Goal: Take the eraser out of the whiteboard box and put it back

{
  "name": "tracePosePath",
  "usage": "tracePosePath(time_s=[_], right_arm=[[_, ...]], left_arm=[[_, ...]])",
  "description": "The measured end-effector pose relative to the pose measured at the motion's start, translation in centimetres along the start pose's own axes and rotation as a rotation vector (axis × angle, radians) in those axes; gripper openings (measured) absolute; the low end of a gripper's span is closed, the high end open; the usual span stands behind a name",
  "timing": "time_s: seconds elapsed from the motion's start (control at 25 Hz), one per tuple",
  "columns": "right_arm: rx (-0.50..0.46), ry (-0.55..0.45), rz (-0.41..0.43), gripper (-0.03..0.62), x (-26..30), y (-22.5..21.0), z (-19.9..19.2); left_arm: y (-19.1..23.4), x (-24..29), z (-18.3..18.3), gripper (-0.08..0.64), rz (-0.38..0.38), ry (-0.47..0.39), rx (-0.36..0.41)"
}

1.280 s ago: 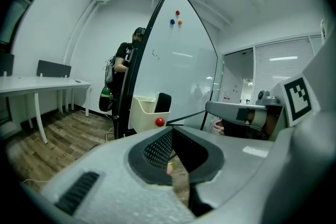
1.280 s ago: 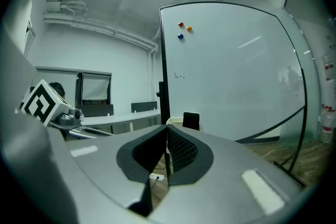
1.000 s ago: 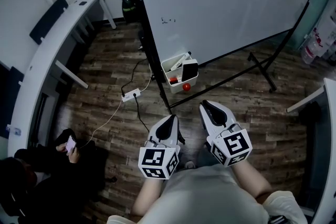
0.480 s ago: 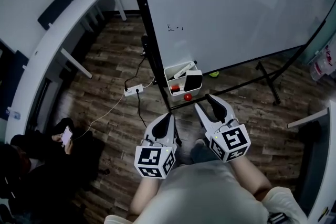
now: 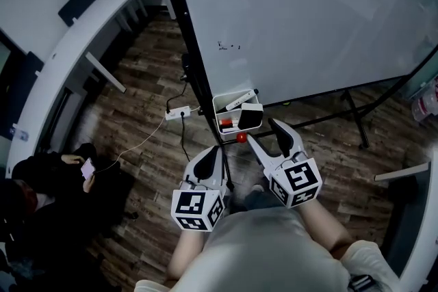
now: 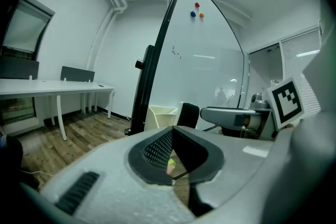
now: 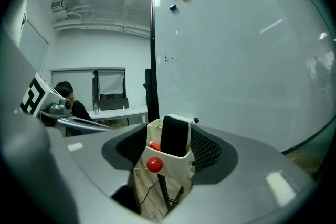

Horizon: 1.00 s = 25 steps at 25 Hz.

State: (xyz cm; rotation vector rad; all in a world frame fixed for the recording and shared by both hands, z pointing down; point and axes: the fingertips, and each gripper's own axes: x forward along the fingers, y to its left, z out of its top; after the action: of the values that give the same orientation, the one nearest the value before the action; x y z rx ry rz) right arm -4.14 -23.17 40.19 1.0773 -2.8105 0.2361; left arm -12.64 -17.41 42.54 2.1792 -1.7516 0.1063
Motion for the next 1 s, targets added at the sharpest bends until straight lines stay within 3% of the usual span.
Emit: tracePosePath(time_s=[1.0], right_arm=[[-0.038, 0.034, 0.165, 0.284, 5.4, -1.7, -0.5]], left_arm=[[0.6, 3.7, 1.8, 0.005, 0.132, -0.058, -0.017]])
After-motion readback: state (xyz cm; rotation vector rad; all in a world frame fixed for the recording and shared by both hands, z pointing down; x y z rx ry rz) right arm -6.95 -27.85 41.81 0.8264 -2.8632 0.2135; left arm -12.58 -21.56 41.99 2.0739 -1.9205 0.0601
